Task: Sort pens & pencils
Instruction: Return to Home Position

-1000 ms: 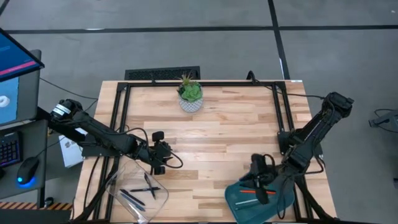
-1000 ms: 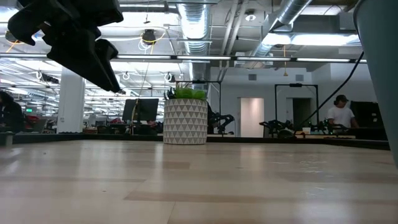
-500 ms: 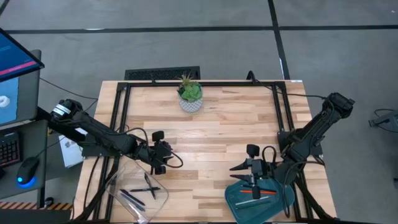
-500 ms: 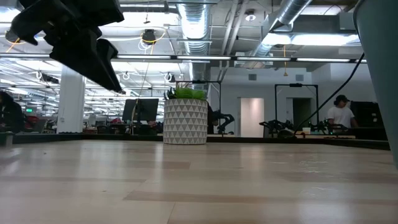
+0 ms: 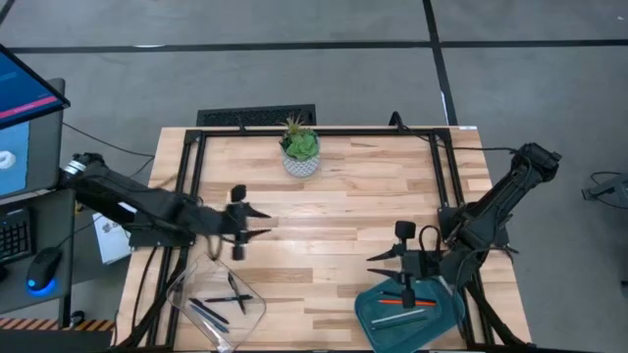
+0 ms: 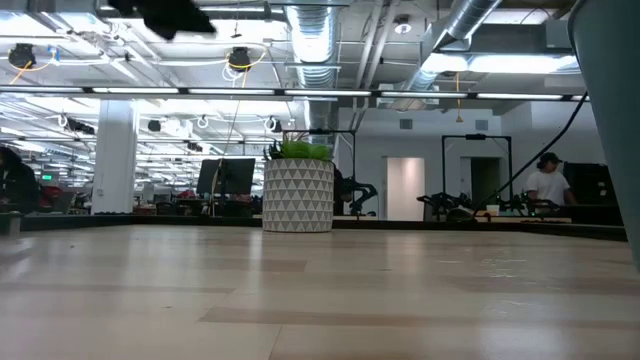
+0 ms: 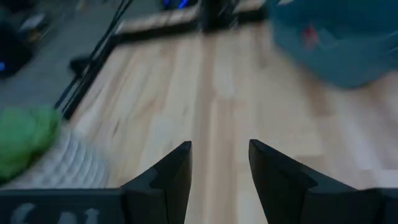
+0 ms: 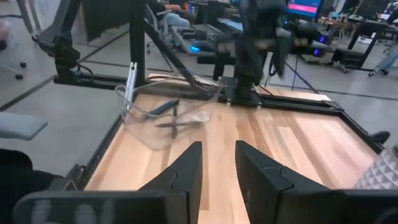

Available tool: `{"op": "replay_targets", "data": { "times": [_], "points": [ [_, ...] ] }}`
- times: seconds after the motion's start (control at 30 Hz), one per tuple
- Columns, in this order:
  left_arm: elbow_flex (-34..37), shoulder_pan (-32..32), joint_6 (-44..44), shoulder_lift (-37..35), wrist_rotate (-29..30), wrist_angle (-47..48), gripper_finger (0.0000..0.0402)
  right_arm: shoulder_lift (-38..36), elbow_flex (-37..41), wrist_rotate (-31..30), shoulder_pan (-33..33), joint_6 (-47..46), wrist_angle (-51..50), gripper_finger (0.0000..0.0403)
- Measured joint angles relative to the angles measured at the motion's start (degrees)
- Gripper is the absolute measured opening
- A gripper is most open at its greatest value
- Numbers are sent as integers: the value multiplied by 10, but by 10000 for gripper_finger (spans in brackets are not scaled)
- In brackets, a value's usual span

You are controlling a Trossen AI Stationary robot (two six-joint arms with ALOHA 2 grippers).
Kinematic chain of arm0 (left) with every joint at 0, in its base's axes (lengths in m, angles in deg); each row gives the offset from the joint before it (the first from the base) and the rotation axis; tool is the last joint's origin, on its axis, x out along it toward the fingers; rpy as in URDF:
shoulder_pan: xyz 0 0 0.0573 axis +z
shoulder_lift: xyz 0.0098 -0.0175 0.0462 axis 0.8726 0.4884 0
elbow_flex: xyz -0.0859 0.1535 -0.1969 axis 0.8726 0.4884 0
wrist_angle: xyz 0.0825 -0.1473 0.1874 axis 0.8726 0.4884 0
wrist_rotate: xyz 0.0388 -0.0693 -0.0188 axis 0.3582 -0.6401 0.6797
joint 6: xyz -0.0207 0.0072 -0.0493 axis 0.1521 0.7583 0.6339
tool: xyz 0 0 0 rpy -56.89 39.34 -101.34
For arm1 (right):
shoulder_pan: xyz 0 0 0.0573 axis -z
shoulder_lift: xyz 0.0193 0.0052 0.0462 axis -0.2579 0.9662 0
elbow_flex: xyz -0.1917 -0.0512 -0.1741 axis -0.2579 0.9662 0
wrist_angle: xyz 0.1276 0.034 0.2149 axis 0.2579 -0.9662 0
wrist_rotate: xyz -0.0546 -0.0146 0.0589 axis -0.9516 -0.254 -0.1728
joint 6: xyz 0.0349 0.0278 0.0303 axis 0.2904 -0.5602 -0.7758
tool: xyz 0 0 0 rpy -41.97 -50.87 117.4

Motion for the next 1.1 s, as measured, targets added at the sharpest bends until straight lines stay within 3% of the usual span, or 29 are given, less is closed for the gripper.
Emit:
{"op": "replay_targets", "data": {
  "times": [0.23, 0.33, 0.6, 0.8, 1.1],
  "points": [
    [0, 10, -110, -132, -209, -23, 149, -62, 0, 26, -10, -4, -74, 118],
    [0, 10, -145, -156, -243, -32, 149, -96, 0, 63, -17, 12, -97, 118],
    [0, 31, -187, -140, -243, -73, 149, -209, 69, 73, 15, 72, -68, 118],
    [0, 36, -71, -115, -141, -26, 149, -263, 111, 77, 50, -77, -65, 118],
    [0, 37, 61, -76, -108, 85, 149, -260, 113, 78, 48, -138, -75, 118]
  ]
}}
